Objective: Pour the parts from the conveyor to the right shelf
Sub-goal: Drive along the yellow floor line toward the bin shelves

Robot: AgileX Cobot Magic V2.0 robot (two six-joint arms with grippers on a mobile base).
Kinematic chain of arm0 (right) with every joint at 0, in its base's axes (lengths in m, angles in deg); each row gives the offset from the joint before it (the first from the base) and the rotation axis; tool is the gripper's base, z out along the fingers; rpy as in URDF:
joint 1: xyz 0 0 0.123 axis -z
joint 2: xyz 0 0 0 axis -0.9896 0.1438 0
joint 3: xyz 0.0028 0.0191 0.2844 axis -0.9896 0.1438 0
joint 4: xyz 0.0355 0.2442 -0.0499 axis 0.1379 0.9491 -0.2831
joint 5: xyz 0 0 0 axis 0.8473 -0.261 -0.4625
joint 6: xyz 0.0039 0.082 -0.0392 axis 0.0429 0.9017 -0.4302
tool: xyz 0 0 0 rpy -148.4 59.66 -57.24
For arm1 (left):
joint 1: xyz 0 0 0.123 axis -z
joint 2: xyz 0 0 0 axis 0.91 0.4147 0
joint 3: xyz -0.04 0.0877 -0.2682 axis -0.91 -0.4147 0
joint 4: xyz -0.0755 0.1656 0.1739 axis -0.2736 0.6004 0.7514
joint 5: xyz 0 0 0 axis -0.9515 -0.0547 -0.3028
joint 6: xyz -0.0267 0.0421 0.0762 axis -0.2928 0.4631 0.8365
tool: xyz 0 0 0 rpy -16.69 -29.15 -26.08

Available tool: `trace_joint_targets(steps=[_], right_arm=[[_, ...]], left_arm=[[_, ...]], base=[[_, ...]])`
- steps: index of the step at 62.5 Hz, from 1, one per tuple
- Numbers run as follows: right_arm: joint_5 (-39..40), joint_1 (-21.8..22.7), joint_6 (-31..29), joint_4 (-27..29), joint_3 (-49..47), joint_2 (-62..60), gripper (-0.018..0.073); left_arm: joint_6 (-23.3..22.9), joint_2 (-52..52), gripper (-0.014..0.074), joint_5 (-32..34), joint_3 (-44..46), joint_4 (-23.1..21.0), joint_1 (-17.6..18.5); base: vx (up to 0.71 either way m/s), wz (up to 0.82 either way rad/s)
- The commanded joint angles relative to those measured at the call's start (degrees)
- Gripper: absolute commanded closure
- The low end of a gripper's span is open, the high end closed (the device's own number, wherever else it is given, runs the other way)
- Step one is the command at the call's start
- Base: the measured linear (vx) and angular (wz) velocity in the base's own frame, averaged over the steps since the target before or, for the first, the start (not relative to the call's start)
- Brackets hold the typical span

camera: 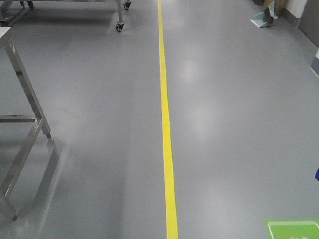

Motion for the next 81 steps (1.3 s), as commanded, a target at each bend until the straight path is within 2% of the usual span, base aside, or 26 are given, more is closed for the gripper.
trace_joint_targets(steps=[1,28,81], right_arm=[[4.92,0.30,-0.38,-0.74,-1.65,0.66,0.0568],[4.92,0.30,-0.38,-0.80,-1.65,0.66,0.0568],[4.92,0.30,-0.38,-0.80,-1.65,0.66,0.0568]], left_arm=[[-0.44,-0.69,0.0603,4.16,-1.73,-0.14,-0.12],[-0.44,-0.69,0.0603,4.16,-1.73,-0.14,-0.12],[-0.44,-0.69,0.0603,4.16,-1.73,-0.14,-0.12]], base=[[0.81,0.13],[0.81,0.12],[0.86,-0.06]])
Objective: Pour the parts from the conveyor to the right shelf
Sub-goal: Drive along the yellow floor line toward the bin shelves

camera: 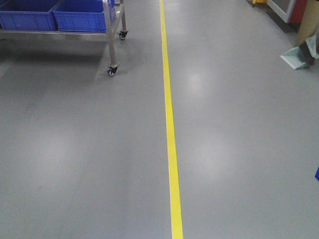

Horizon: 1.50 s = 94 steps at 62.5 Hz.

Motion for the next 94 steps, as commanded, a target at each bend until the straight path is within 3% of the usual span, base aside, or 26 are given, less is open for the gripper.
trace_joint_targets(steps=[1,94], right_arm=[[4.92,0.30,-0.38,-0.80,-1.65,0.66,0.0568],[4.87,0.30,-0.38,-0.75,-1.65,0.66,0.0568]], left_arm=[[-0.44,-0.69,0.0603,4.16,-1.73,-0.14,-0.12],[-0.44,-0.69,0.0603,4.16,-1.73,-0.14,-0.12]], base=[[0.86,0.10],[0.74,0.11]])
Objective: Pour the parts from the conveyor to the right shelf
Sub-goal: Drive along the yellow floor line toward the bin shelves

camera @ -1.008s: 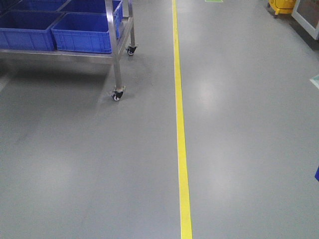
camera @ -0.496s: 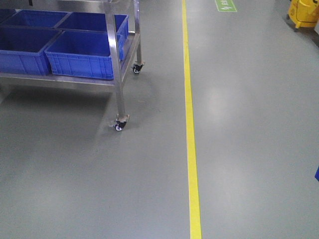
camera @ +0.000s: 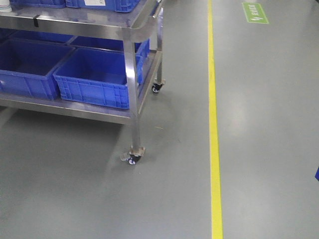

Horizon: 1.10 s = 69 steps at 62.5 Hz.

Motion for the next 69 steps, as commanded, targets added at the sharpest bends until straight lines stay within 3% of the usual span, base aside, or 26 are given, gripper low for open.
trace_joint_targets(steps=[1,27,69], right_arm=[[4.87,0.30,-0.38,-0.75,-1.65,0.66,0.0568],[4.91,0.30,-0.38,-0.75,-1.65,0.66,0.0568],[4.91,0.25,-0.38,-0.79,-1.65,0.66,0.0568]], left_arm=[[-0.44,-0.69,0.0603,4.16,-1.73,-0.14,-0.12],[-0.44,-0.69,0.0603,4.16,-1.73,-0.14,-0.12],[-0.44,-0.69,0.0603,4.16,-1.73,-0.14,-0.12]], base=[[0.56,0.23],[0.48,0.49],[0.30,1.03]])
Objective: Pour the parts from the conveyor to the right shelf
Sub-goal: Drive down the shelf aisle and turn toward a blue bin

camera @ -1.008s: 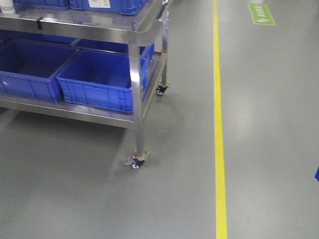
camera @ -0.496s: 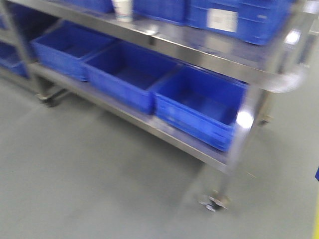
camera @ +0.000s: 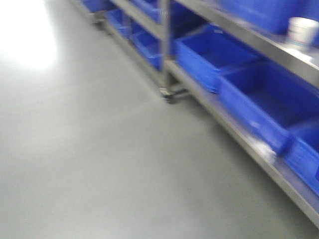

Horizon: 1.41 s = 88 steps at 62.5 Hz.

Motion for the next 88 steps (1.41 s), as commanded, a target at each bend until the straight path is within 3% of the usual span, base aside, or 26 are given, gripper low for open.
trace_joint_targets(steps=[1,40,88], right_arm=[[4.91,0.25,-0.38,-0.79,-1.65,0.66,0.0568],[4.80,0.25,-0.38,-0.79,-1.65,0.66,0.0568],[4.86,0.32,-0.38,-0.79,-1.65,0.66,0.0568]], left_arm=[[-0.44,-0.69,0.0603,4.16,-1.73,-0.14,-0.12],[-0.44,-0.69,0.0603,4.16,-1.73,-0.14,-0.12],[-0.44,-0.69,0.0603,4.16,-1.73,-0.14,-0.12]], base=[[0.25,0.95],[0.26,0.69],[0.54,-0.10]])
